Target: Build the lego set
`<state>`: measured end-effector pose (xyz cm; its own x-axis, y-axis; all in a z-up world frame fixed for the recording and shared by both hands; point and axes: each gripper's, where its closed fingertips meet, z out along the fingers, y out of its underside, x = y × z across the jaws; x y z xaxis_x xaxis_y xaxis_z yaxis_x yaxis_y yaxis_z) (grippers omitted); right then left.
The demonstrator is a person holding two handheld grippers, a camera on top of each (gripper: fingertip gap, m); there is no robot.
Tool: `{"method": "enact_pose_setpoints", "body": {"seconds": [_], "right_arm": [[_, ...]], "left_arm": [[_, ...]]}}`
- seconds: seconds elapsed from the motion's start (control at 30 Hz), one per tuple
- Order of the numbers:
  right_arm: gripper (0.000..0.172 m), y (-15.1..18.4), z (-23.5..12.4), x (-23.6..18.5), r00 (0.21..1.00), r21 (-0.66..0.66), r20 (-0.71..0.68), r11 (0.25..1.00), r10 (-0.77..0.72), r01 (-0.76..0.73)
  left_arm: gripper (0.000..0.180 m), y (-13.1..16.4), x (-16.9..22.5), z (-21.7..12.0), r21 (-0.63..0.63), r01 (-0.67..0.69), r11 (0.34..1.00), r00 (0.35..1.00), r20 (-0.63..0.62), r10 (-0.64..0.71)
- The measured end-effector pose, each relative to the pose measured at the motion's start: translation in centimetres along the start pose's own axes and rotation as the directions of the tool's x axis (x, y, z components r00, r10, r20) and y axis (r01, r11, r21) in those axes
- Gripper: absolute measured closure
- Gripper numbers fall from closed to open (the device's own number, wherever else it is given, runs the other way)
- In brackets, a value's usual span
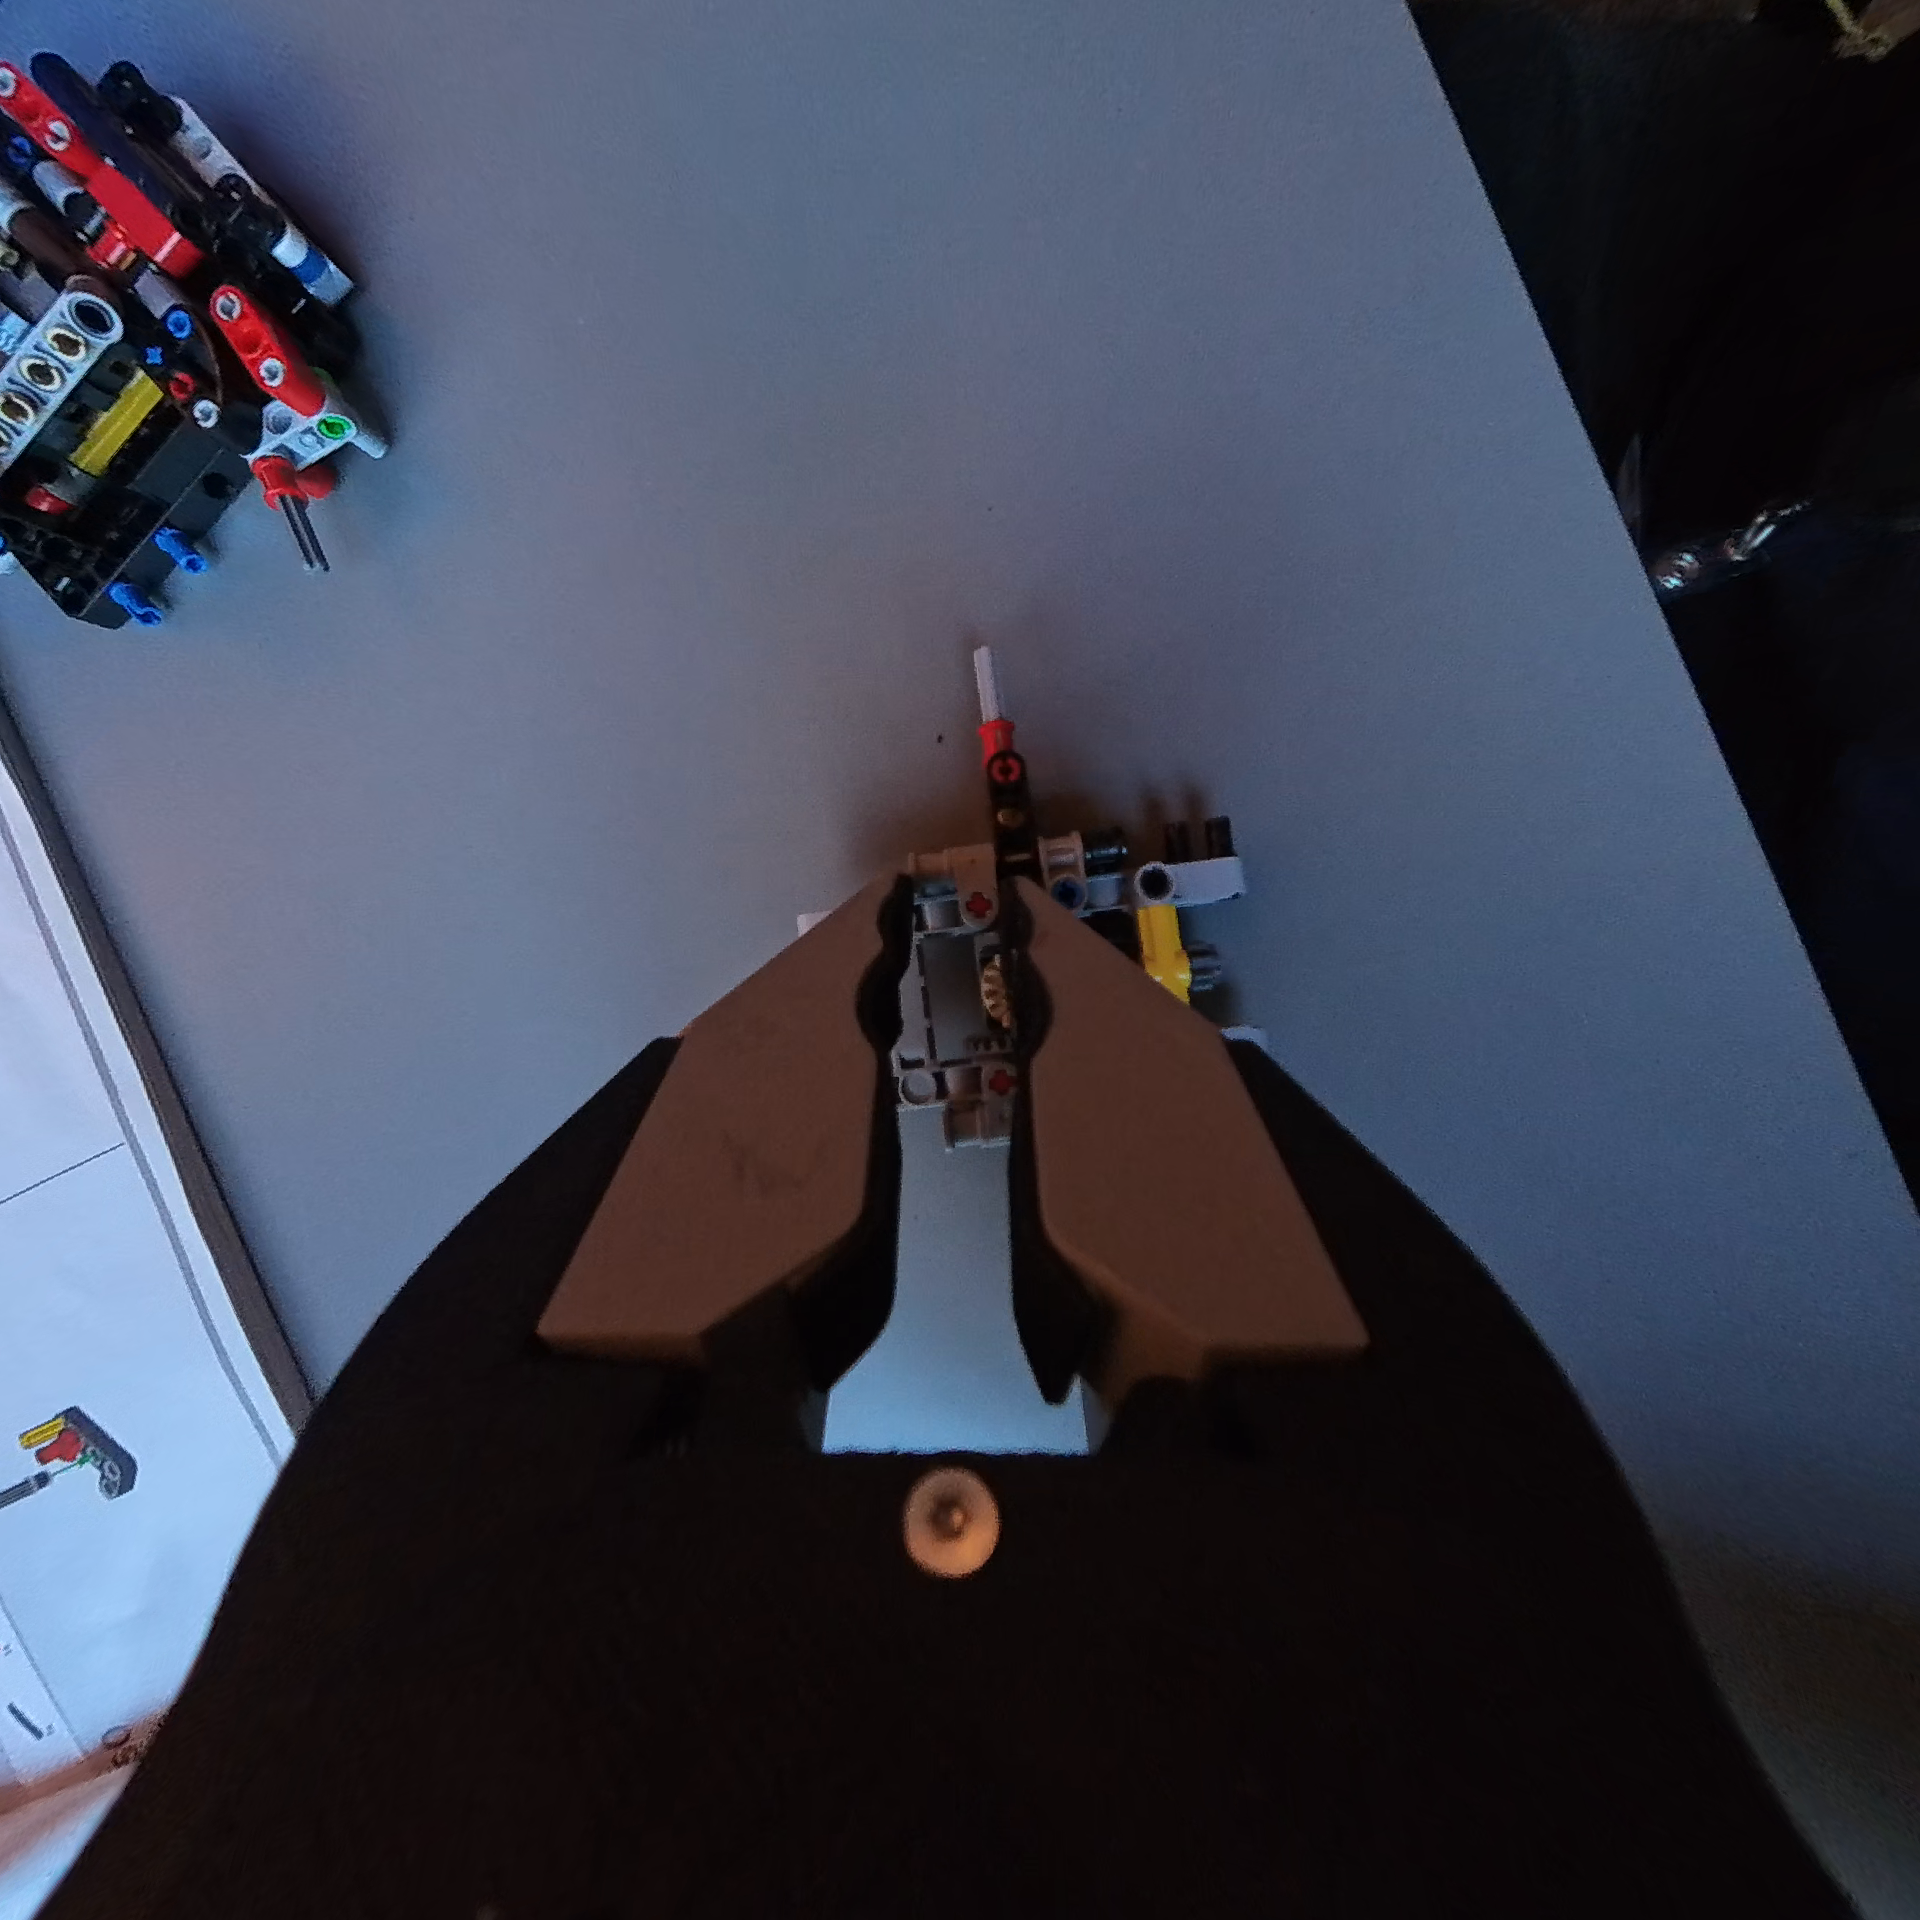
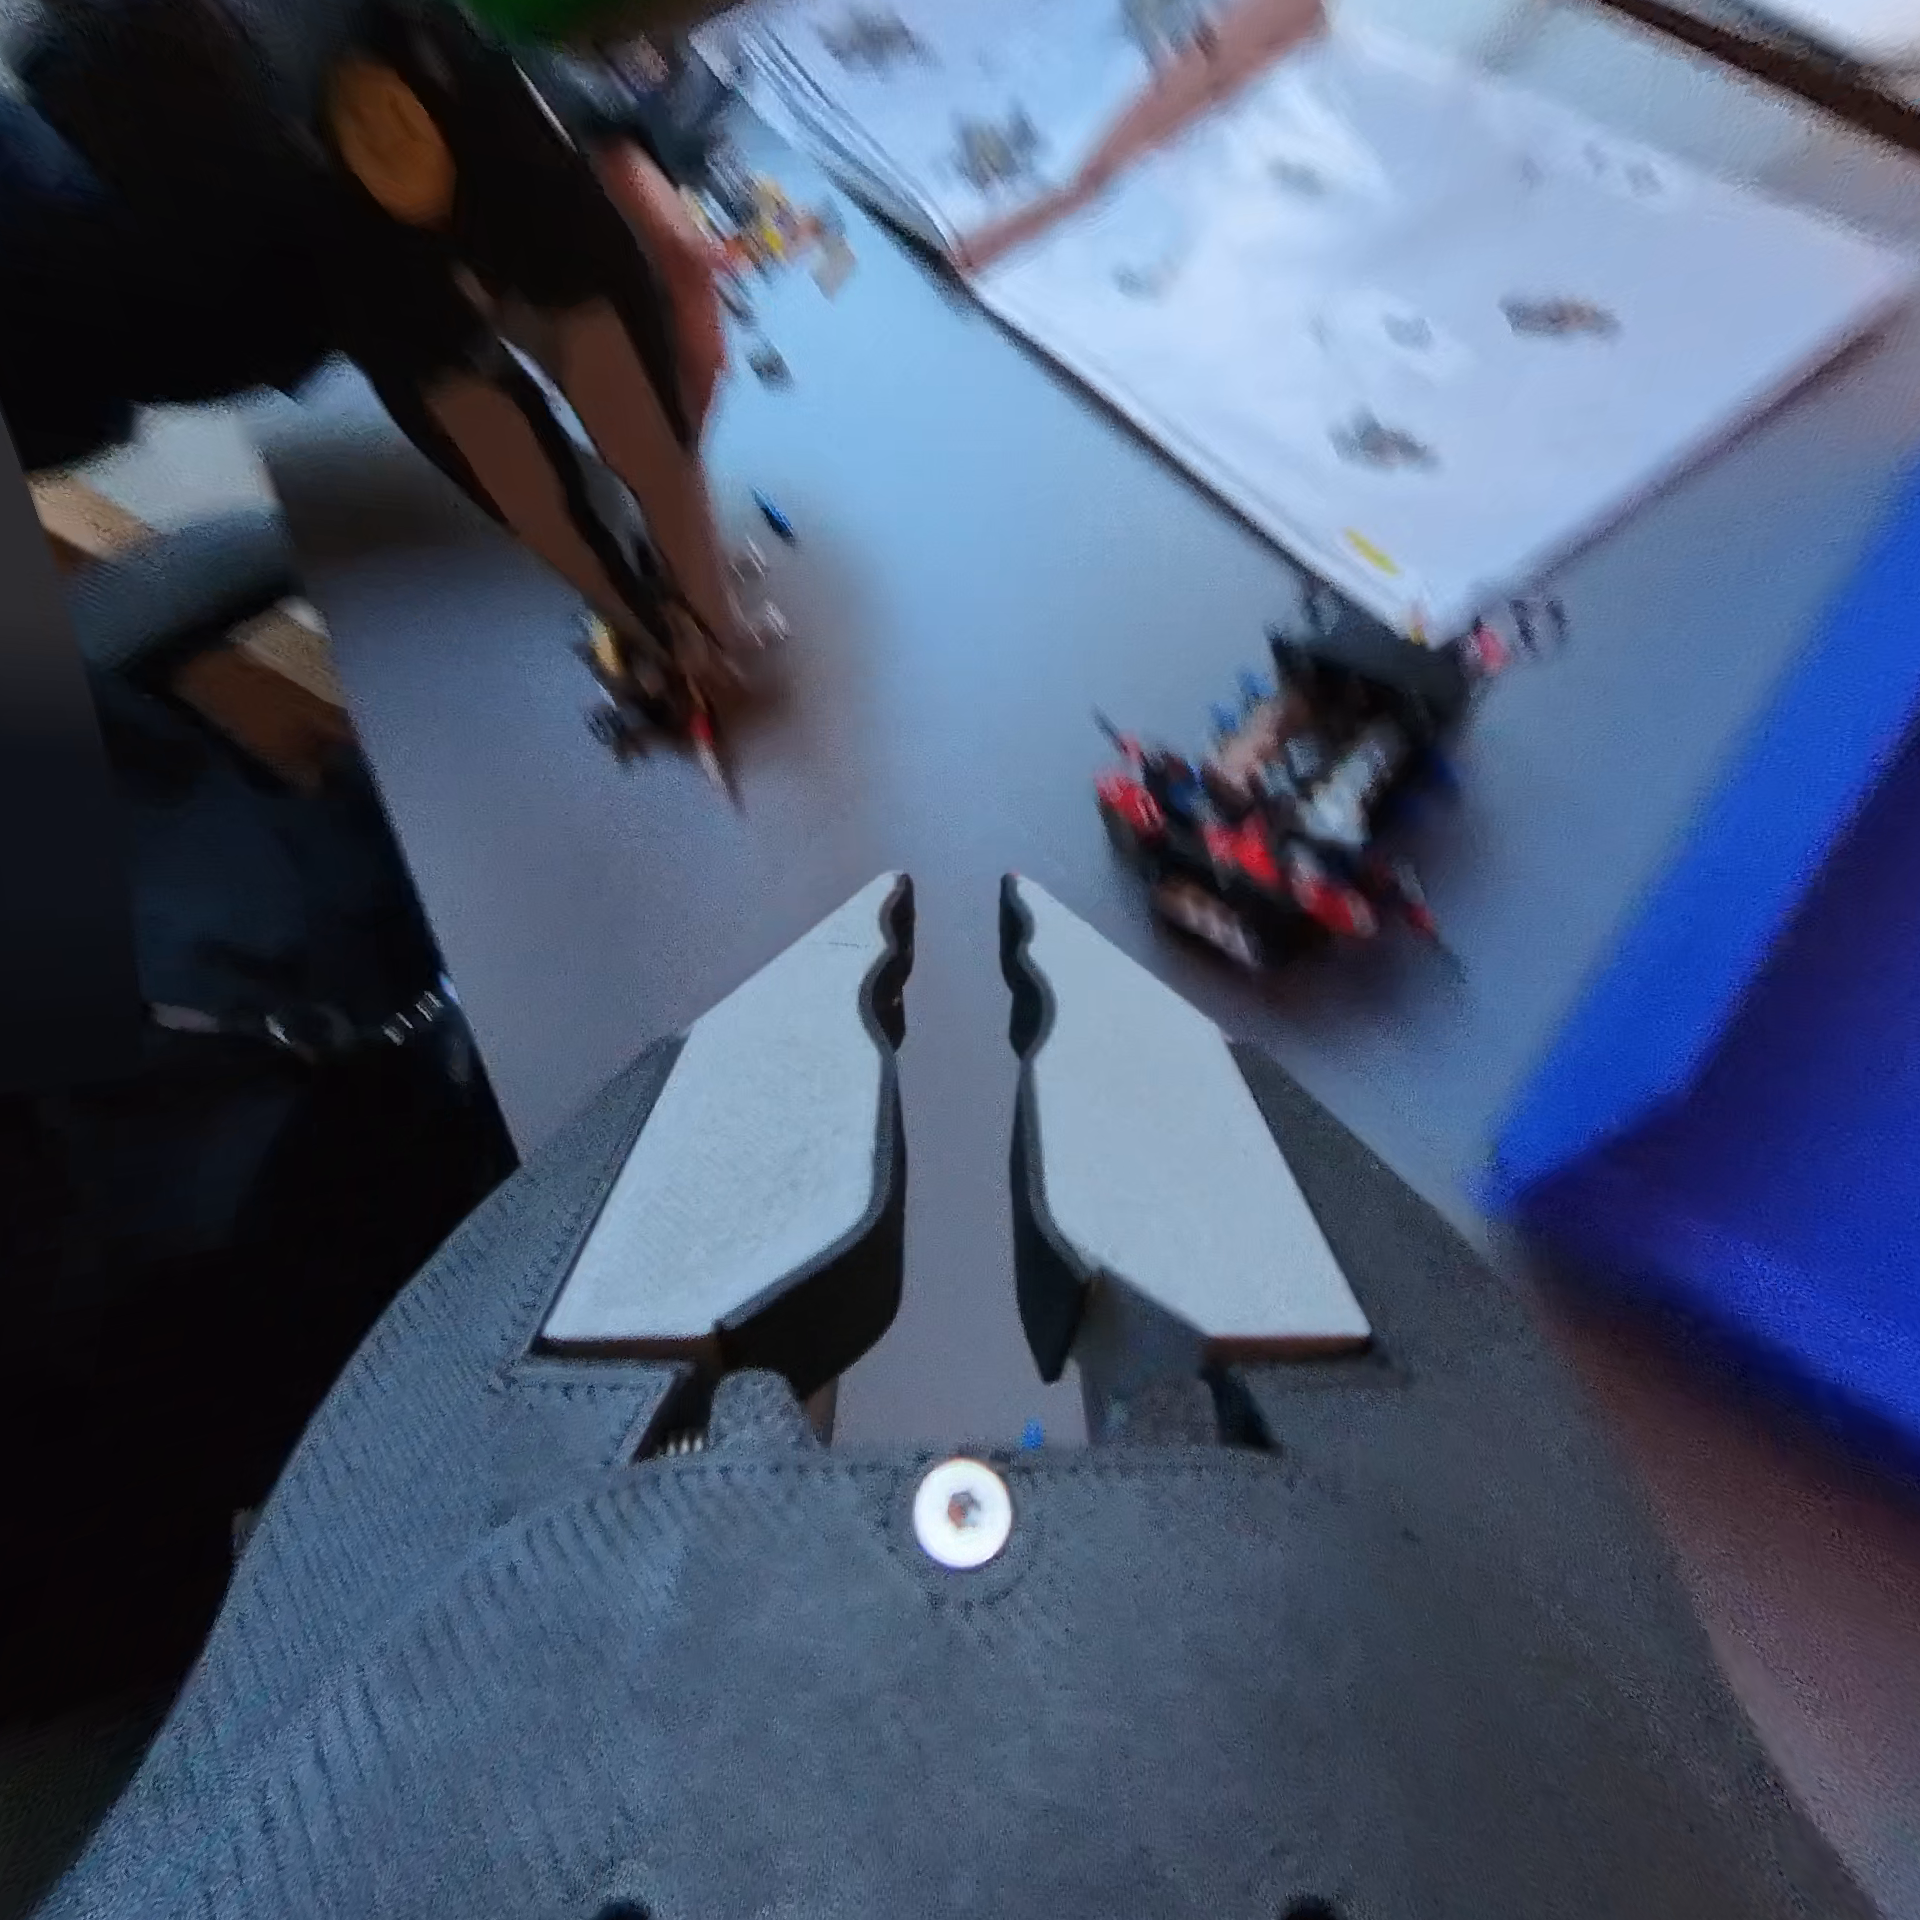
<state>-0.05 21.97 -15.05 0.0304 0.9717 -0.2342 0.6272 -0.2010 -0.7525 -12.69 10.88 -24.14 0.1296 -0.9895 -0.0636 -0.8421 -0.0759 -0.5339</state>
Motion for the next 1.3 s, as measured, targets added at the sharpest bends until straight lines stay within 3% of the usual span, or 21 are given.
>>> {"method": "enact_pose_setpoints", "body": {"seconds": [0.1, 0.17, 0.3, 0.4, 0.43, 0.47, 0.67, 0.77, 1.1, 1.3], "right_arm": [[0.154, 6.8, -3.6, 2.6, 0.979, -0.148, -0.201, 0.986, 0.040, -0.071], [0.154, 10.7, -5.3, 3.6, 0.953, -0.175, -0.290, 0.975, 0.085, -0.140], [0.154, 15.1, -6.4, 4.4, 0.913, -0.132, -0.369, 0.962, 0.176, -0.239], [0.158, 17.0, -5.3, 4.0, 0.910, -0.125, -0.327, 0.943, 0.255, -0.309], [0.171, 17.3, -4.9, 3.8, 0.910, -0.119, -0.318, 0.941, 0.266, -0.316], [0.172, 17.2, -4.6, 3.7, 0.907, -0.100, -0.320, 0.943, 0.272, -0.317], [0.172, 16.2, -2.7, 2.0, 0.889, -0.053, -0.311, 0.928, 0.335, -0.368], [0.171, 16.4, -3.1, 1.7, 0.875, -0.065, -0.362, 0.928, 0.321, -0.367], [0.164, 16.0, -3.4, 0.0, 0.877, 0.000, -0.290, 0.917, 0.382, -0.399], [0.167, 17.4, -4.0, -0.3, 0.864, -0.037, -0.314, 0.904, 0.393, -0.425]], "left_arm": [[0.167, 0.0, 0.0, 0.0, 0.004, 0.008, 1.000, 1.000, -0.005, -0.008], [0.167, 0.0, 0.0, 0.0, 0.001, 0.011, 1.000, 1.000, -0.005, -0.011], [0.167, 0.0, 0.0, 0.0, -0.007, 0.019, 1.000, 1.000, -0.003, -0.019], [0.167, 0.0, 0.0, 0.0, -0.015, 0.033, 0.999, 0.999, -0.002, -0.033], [0.167, 0.0, 0.0, 0.0, -0.017, 0.037, 0.999, 0.999, 0.000, -0.037], [0.167, 0.1, 0.0, 0.0, -0.018, 0.042, 0.999, 0.999, 0.002, -0.042], [0.167, 0.1, 0.1, 0.0, -0.014, 0.073, 0.997, 0.997, -0.003, -0.073], [0.167, 0.1, 0.1, 0.0, -0.016, 0.075, 0.997, 0.997, 0.002, -0.075], [0.167, 0.1, 0.1, 0.0, -0.016, 0.074, 0.997, 0.997, 0.004, -0.074], [0.167, 0.1, 0.2, 0.0, -0.015, 0.073, 0.997, 0.997, 0.000, -0.073]]}}
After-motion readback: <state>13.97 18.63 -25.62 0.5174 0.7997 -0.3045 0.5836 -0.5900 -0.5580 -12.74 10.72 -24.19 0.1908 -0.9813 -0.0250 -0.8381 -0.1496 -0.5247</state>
